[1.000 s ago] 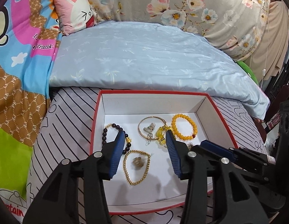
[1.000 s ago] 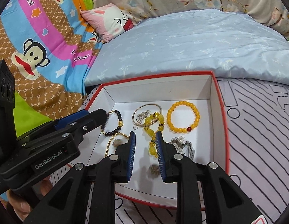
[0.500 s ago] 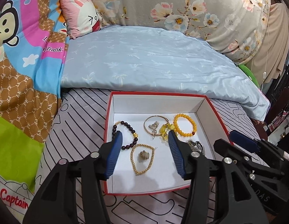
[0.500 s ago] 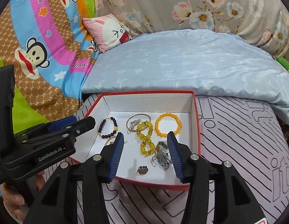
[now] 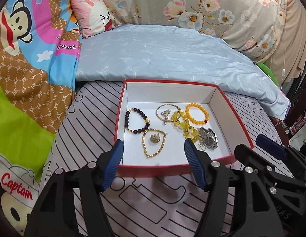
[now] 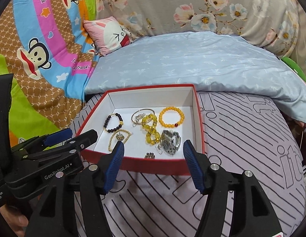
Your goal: Organize jewelry
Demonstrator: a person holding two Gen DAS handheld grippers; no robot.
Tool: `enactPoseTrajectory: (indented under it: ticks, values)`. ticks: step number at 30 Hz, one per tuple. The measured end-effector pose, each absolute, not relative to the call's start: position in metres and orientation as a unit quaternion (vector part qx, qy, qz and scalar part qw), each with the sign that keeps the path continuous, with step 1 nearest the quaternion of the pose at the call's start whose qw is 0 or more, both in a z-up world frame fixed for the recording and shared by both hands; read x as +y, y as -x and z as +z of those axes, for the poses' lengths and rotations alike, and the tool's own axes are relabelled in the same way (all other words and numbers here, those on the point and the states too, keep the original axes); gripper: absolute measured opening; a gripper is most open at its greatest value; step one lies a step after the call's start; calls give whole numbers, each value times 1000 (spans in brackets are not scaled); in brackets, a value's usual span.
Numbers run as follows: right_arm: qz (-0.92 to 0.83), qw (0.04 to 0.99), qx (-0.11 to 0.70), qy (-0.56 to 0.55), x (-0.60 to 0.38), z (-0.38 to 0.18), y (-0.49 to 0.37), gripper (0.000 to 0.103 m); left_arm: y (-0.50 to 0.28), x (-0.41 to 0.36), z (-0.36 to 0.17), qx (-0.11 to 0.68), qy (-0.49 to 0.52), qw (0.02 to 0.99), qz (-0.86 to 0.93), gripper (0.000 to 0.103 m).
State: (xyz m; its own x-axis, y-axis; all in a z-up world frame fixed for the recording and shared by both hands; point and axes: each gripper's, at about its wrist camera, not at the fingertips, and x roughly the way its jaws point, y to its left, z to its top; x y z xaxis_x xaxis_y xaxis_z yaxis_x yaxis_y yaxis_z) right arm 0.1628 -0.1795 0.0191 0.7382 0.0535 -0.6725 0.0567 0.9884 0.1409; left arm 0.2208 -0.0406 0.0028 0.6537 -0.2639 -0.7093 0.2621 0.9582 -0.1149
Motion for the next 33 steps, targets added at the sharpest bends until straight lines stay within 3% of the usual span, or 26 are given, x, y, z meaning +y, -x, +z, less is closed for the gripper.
enactPoseTrajectory:
  ticks: [6, 13, 22, 33]
  values:
    - [-26, 930, 361, -68, -177, 14, -146, 66, -204, -44, 0, 392, -5, 910, -133, 68]
    - [-45, 929, 359, -75, -182, 11, -126, 79, -189, -39, 0, 385, -16, 917, -99, 93]
    - [-59, 928, 362, -73, -181, 6, -110, 85, -174, -36, -7, 398, -21, 912, -91, 96]
    - [-64, 929, 358, -66, -175, 8, -99, 86, -163, -31, -9, 402, -31, 912, -72, 96]
